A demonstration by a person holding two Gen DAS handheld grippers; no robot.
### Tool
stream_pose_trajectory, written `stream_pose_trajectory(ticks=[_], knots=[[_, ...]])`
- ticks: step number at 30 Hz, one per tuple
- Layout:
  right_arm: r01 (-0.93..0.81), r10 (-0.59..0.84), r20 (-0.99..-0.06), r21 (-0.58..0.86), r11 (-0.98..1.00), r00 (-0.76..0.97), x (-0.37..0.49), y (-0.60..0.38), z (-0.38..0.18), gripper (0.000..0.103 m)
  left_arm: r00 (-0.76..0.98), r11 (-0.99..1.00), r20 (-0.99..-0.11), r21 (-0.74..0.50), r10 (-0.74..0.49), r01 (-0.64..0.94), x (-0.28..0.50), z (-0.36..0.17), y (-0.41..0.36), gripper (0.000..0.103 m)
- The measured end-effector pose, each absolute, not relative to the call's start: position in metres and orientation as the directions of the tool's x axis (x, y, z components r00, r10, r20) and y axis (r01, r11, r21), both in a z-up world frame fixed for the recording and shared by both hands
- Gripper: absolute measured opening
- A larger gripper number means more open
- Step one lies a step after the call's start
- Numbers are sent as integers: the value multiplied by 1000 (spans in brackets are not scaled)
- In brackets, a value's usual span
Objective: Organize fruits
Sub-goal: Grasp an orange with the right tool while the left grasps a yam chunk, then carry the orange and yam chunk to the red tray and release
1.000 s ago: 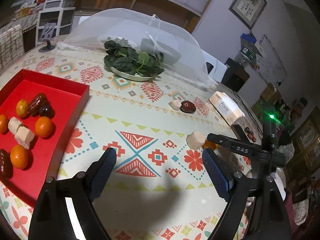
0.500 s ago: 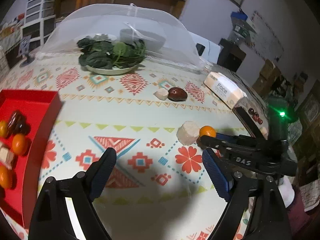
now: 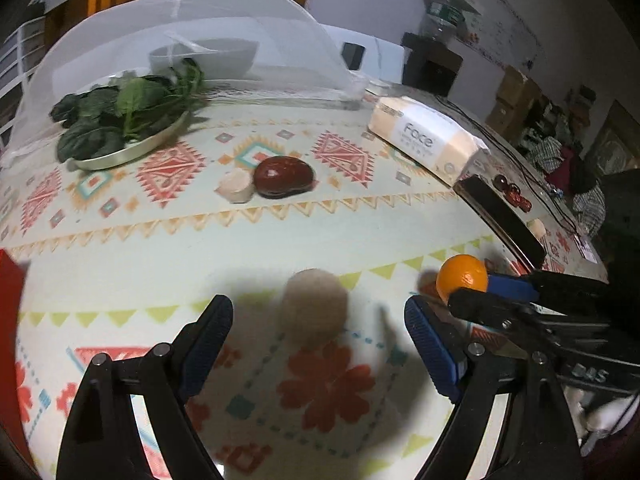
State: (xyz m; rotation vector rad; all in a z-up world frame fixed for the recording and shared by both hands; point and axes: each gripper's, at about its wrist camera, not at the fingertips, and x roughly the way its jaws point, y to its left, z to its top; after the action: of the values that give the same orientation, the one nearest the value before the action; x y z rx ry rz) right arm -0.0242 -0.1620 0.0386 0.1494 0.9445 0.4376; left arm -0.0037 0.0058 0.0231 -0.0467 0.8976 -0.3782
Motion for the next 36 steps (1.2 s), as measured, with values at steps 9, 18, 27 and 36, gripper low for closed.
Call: stream_pose_trajectory(ticks=[9,18,27,36], knots=[[-312,433,-734,308,899,524,-37,-153,57,38,567,947,-774,-126,-280,296,-7,16,2,36],[-363,444,-680,271,892,584,-56,-123,114,38,669,920,-634,-314,-387,234,-64,92,85,36],[-521,586,-501,281,806,636,-77,-54,246,38,849,915,-412,-360,-330,181,-147,221,211,36],[-662,697,-312,226,715,646,-85,38,387,38,923,970,-386,-227,-7,-88,-147,296,339,36]])
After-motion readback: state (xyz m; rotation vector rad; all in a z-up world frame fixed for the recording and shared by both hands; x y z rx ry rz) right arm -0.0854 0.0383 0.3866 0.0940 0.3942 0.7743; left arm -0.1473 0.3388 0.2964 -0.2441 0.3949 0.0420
